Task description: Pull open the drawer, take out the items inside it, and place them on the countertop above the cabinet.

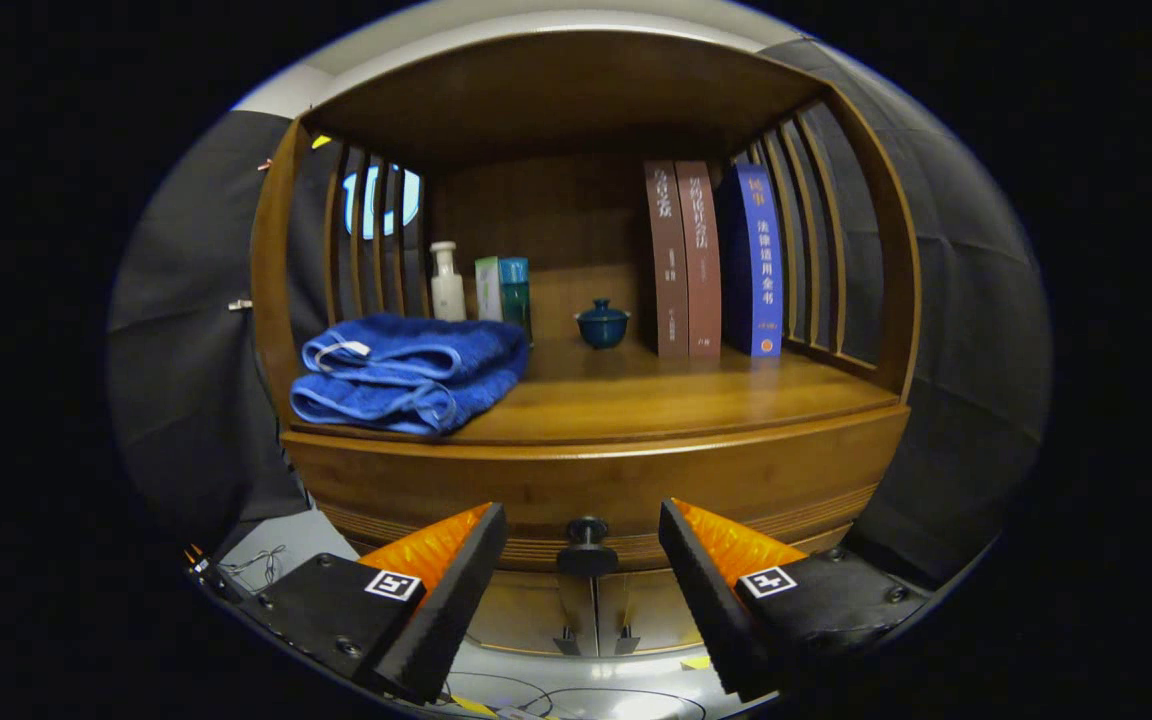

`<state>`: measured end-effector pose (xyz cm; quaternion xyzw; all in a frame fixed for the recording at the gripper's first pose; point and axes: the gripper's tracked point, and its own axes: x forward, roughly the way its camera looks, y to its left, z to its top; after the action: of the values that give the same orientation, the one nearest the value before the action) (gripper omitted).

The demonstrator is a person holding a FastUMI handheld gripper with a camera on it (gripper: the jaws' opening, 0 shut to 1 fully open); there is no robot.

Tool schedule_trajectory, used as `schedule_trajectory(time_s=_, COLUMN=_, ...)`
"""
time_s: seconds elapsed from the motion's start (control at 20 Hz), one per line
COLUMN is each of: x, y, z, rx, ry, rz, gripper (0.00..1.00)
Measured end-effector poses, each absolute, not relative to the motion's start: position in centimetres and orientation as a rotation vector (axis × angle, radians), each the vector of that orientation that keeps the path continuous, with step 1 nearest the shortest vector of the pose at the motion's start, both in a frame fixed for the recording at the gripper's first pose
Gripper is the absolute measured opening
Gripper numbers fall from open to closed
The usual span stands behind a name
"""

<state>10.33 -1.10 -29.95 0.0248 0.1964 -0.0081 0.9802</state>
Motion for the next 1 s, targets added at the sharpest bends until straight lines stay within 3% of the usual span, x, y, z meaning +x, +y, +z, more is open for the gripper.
schedule_trajectory(time_s=0.2, x=11.3, y=-1.6, z=-34.0, rx=0.044, ry=0.476, rz=-0.032, gripper=0.99)
schedule_trajectory(time_s=0.3, x=11.3, y=-1.5, z=-35.2, rx=0.05, ry=0.502, rz=-0.032, gripper=0.87)
schedule_trajectory(time_s=0.5, x=11.5, y=-1.1, z=-35.6, rx=0.019, ry=0.512, rz=-0.012, gripper=0.5)
schedule_trajectory(time_s=0.6, x=11.3, y=-1.0, z=-35.3, rx=0.016, ry=0.505, rz=-0.012, gripper=0.44)
schedule_trajectory(time_s=0.65, x=11.5, y=-1.1, z=-35.6, rx=0.017, ry=0.505, rz=-0.011, gripper=0.35)
schedule_trajectory(time_s=1.0, x=11.1, y=-1.1, z=-35.7, rx=0.011, ry=0.53, rz=0.0, gripper=0.35)
